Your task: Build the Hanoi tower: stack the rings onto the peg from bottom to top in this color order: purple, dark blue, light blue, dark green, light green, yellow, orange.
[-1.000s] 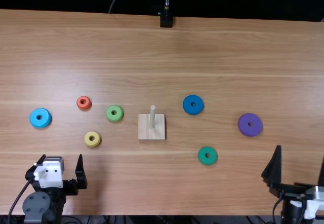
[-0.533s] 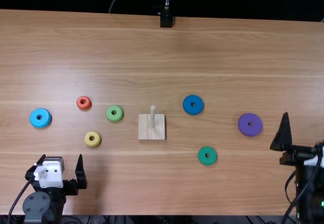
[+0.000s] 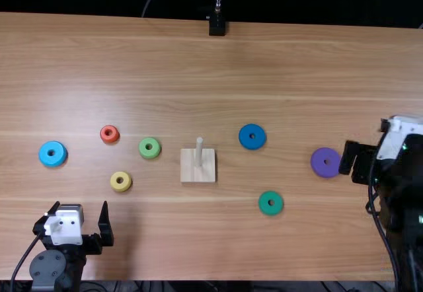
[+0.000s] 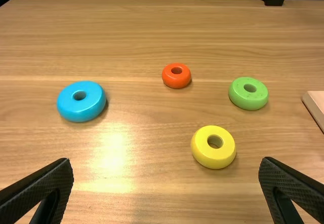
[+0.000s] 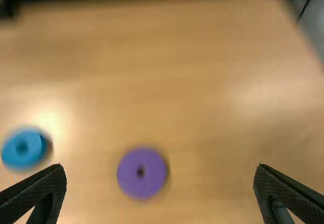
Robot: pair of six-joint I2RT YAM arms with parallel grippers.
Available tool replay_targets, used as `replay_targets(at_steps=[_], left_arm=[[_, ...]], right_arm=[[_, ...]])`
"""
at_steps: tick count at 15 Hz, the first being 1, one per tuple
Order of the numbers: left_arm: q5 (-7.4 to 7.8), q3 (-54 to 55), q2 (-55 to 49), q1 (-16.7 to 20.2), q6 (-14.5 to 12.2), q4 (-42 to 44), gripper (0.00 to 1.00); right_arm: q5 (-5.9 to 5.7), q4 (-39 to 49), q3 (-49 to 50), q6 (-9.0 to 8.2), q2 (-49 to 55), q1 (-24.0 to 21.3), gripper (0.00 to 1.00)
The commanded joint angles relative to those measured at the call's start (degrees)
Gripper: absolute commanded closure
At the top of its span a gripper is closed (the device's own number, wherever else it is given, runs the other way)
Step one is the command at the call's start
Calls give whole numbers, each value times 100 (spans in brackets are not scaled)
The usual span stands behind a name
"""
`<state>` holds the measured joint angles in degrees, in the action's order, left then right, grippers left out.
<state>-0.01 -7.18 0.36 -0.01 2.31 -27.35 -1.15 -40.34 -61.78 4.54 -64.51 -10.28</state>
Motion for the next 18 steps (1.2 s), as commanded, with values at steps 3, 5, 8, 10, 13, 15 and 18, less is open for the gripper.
replay_targets(at_steps=[3,5,8,10,13,15,18], left_arm=[[-41,665,-36,-8,-9,-386,0],[-41,665,-36,-8,-9,-376,0],[-41,665,-36,-8,-9,-386,0],[-41,665,-36,-8,-9,-386,0],[-41,665,-36,-8,-9,-376,0],[-41,665,-36,-8,-9,-376,0],[-41,665,-36,-8,-9,-386,0]], right_arm=[[-86,-1299,-678,-63,-1187,-44,0],[-65,-1446,-730,-53,-1582,-35,0],[-43,-1362,-950,-84,-2241,-44,0],[-33,-1362,-950,-84,-2637,-53,0],[-1,-1299,-976,-1086,-3358,-97,0],[189,-1299,-985,-1392,-3489,-79,0],[273,-1299,-976,-1308,-3727,-88,0]])
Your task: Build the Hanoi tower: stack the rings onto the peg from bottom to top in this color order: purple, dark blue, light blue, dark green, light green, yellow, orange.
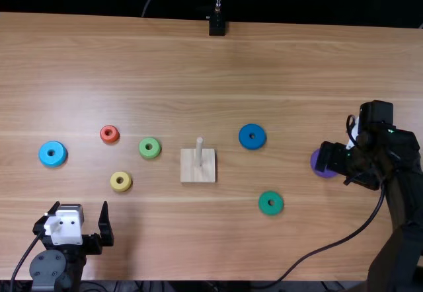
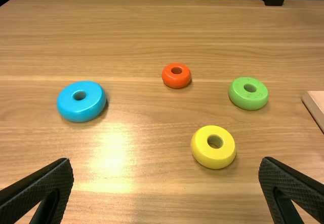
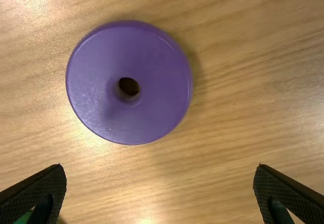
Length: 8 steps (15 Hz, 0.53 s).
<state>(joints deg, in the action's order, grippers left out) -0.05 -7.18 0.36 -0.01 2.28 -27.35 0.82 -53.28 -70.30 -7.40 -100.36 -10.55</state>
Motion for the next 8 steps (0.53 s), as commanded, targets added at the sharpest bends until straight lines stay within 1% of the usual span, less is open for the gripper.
replay_targets(at_steps=[1,2,3,4,8], left_arm=[[-37,665,-36,-8,-7,-376,0],[-37,665,-36,-8,-7,-376,0],[-37,656,-36,-8,-7,-386,0],[-37,665,-36,-8,-7,-376,0],[-37,665,-36,-8,-7,-386,0]], right_arm=[[118,6,-124,-62,-248,-53,0],[234,6,-124,170,-274,-53,0],[298,6,-124,455,-292,-62,0],[298,6,-133,550,-371,-62,0],[298,206,-221,571,-705,-44,0]])
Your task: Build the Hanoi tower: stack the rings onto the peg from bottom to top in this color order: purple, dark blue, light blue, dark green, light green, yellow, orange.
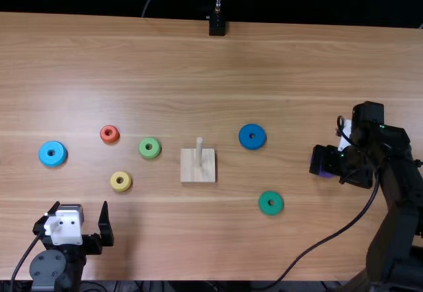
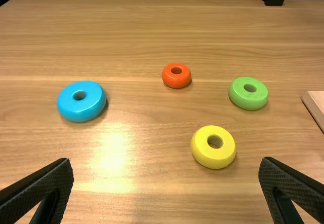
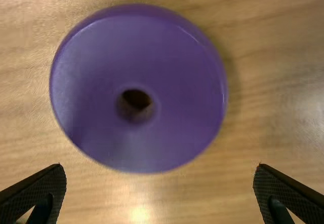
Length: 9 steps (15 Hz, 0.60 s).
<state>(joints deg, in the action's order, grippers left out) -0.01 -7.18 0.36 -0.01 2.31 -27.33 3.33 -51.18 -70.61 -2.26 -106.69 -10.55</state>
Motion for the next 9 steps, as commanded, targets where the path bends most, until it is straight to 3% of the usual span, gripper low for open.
replay_targets(at_steps=[1,9], left_arm=[[-41,665,-36,-8,-9,-378,0],[-41,665,-36,-8,-9,-378,0]], right_arm=[[36,102,-216,68,-167,-44,0],[46,302,-436,47,-414,53,0]])
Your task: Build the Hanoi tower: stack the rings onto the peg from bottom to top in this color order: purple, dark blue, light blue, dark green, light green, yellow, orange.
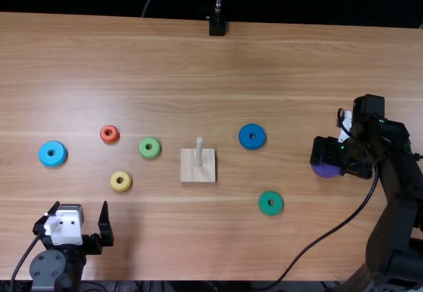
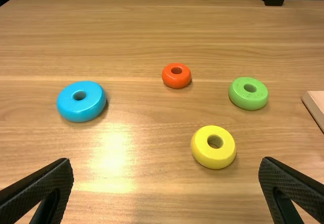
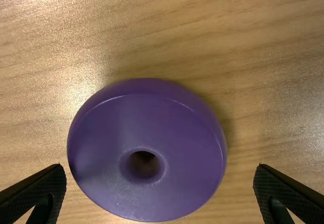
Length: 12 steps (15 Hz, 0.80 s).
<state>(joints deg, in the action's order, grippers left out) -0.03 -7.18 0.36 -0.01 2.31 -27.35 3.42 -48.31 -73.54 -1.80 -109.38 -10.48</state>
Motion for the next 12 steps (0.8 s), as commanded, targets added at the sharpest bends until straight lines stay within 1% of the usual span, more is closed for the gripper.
replay_targets(at_steps=[1,4,7,8,9,10,11,12], left_arm=[[-39,665,-36,-8,-9,-386,0],[-39,665,-36,-8,-9,-386,0],[-39,665,-36,-8,-9,-386,0],[-39,665,-36,-8,-9,-376,0],[-39,665,-36,-8,-9,-376,0],[-39,665,-36,-8,-9,-386,0],[-39,665,-36,-8,-9,-386,0],[-39,665,-36,-8,-9,-386,0]], right_arm=[[38,16,-143,1,-294,64,0],[27,90,-143,-31,-382,160,0],[27,174,-143,-62,-382,160,0],[38,174,-135,-73,-373,169,35],[38,206,-126,-83,-373,169,74],[48,290,-91,-83,-373,169,98],[48,396,-55,-83,-364,169,100],[48,501,-20,-83,-338,169,100]])
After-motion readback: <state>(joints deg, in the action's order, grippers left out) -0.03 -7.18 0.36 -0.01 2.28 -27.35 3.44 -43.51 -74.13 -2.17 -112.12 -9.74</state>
